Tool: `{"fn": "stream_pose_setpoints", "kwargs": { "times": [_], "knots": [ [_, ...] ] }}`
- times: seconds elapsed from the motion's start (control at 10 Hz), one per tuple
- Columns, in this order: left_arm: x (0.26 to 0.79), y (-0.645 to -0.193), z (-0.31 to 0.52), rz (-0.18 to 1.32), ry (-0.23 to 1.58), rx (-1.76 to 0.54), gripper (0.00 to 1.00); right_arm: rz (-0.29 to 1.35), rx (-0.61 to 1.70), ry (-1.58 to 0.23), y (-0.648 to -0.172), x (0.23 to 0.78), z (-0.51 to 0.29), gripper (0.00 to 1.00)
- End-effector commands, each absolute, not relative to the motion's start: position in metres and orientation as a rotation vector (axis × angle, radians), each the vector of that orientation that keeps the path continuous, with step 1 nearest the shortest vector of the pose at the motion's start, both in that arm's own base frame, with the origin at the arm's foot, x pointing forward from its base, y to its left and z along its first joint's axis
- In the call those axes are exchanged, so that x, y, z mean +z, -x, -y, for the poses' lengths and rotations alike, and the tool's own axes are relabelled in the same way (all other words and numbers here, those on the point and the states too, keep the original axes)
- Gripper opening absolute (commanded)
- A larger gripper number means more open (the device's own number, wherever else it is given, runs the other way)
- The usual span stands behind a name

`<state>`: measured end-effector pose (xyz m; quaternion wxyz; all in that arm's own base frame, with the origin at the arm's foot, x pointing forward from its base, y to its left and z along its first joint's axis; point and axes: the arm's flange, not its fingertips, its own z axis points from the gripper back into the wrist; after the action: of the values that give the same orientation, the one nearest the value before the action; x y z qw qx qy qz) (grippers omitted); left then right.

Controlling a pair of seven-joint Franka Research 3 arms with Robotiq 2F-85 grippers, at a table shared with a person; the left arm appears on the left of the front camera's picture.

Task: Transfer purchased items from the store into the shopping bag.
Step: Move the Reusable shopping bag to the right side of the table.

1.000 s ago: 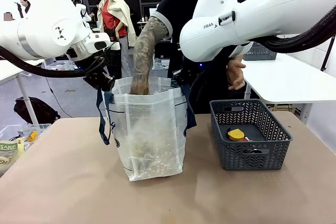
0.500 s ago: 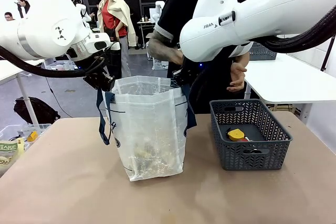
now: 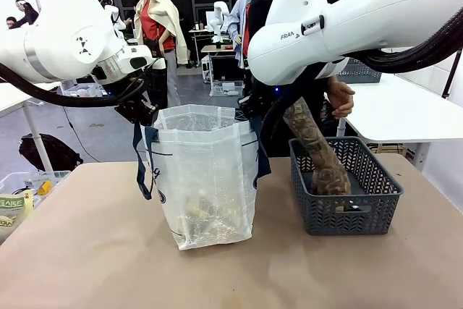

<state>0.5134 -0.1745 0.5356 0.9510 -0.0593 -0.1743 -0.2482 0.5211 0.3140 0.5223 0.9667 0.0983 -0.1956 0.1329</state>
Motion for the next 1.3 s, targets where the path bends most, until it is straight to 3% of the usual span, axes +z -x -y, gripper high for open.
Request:
{"fn": "stream_pose_setpoints", "kwargs": {
  "times": [0.0, 1.2],
  "knots": [
    [0.5368, -0.5114, 0.1729, 0.348, 0.123, -0.491, 0.00, 0.390, 0.260, -0.209, -0.5192, 0.5202, -0.3113, 0.00],
    [0.5368, -0.5114, 0.1729, 0.348, 0.123, -0.491, 0.00, 0.390, 0.260, -0.209, -0.5192, 0.5202, -0.3113, 0.00]
  ]
}}
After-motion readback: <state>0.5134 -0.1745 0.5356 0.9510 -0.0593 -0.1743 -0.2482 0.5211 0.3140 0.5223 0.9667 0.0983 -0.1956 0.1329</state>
